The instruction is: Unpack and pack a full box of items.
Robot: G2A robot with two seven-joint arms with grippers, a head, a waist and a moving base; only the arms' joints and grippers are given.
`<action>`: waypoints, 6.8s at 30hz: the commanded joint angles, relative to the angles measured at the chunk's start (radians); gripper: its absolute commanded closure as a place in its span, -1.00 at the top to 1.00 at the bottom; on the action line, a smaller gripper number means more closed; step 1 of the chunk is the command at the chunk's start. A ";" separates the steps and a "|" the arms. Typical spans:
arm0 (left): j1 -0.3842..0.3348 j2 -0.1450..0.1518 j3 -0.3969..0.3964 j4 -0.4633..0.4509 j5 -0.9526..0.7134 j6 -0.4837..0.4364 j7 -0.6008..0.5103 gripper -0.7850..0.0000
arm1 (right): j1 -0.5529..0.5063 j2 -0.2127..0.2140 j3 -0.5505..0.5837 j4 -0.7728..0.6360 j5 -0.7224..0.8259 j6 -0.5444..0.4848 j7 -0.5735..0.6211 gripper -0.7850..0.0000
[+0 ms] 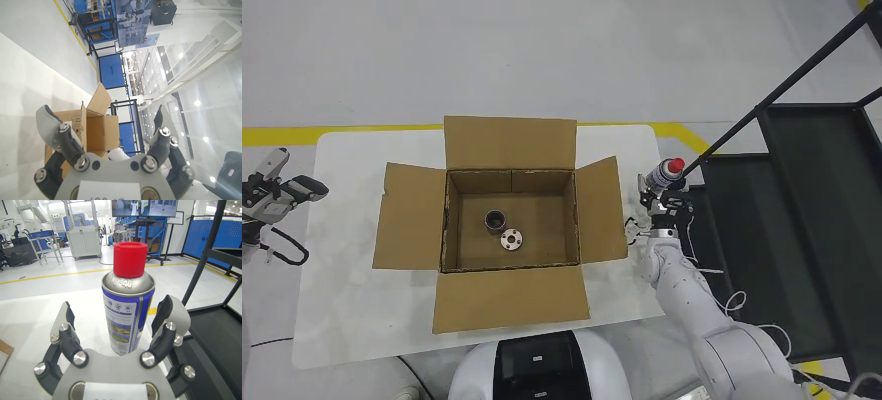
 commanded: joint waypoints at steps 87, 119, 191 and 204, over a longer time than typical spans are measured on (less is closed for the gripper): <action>0.000 0.000 0.000 0.000 0.000 0.000 0.000 1.00 | 0.268 -0.036 -0.710 -0.875 0.110 -0.381 1.841 1.00; 0.000 0.000 0.000 0.000 0.000 0.000 0.000 1.00 | 0.430 -0.231 -0.875 -0.379 0.038 -0.257 1.734 0.11; 0.000 0.000 0.000 0.000 0.000 0.000 0.000 1.00 | -0.776 0.210 0.507 -1.740 0.160 -0.471 2.213 -1.00; 0.000 0.000 0.000 0.000 0.000 0.000 0.000 1.00 | -0.741 0.212 0.312 -1.469 -0.107 -0.335 2.065 -1.00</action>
